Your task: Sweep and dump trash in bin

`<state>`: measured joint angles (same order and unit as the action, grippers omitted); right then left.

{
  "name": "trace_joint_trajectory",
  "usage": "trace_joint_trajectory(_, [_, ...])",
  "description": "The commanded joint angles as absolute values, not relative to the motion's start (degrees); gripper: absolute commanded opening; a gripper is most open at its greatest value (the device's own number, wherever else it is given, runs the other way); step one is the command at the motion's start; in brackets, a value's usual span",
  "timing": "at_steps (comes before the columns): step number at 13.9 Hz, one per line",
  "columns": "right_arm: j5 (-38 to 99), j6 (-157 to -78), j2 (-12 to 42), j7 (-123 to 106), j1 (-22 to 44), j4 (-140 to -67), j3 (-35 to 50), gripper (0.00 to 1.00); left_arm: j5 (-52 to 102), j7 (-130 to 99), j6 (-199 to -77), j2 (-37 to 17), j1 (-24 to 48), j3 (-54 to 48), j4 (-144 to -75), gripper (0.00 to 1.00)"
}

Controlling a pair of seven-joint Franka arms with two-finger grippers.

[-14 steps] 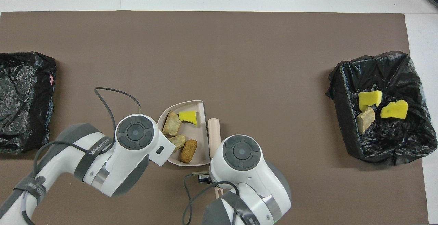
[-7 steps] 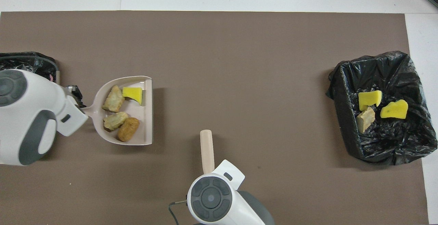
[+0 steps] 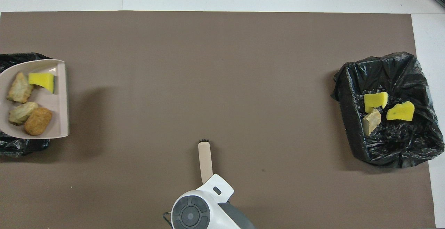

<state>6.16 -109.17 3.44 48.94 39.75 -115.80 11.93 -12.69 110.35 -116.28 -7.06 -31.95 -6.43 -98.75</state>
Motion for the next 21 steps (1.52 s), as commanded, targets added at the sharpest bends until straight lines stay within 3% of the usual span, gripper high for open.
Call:
trace_joint_trajectory(1, [4.4,-101.8,2.3,43.6,35.5,-110.5,12.1,1.0,-21.6,110.6,-120.4,-9.8,-32.2,-7.4,-95.4,0.0])
trace_joint_trajectory(8, [1.4,-87.5,1.4,20.8,22.2,-98.3,11.9,1.0,-44.2,97.8,-125.2,-11.0,-31.7,-7.1,-98.1,0.0])
trace_joint_trajectory(15, [-4.1,-86.7,-1.4,-8.1,5.2,-97.2,9.4,1.0,-62.2,86.6,-121.9,-9.0,-29.6,-7.1,-99.8,0.0])
trace_joint_trajectory(21, [-4.0,-88.6,-0.9,-10.0,-5.3,-94.0,6.2,1.0,-65.2,86.3,-115.2,-6.0,-26.5,-7.8,-98.9,0.0])
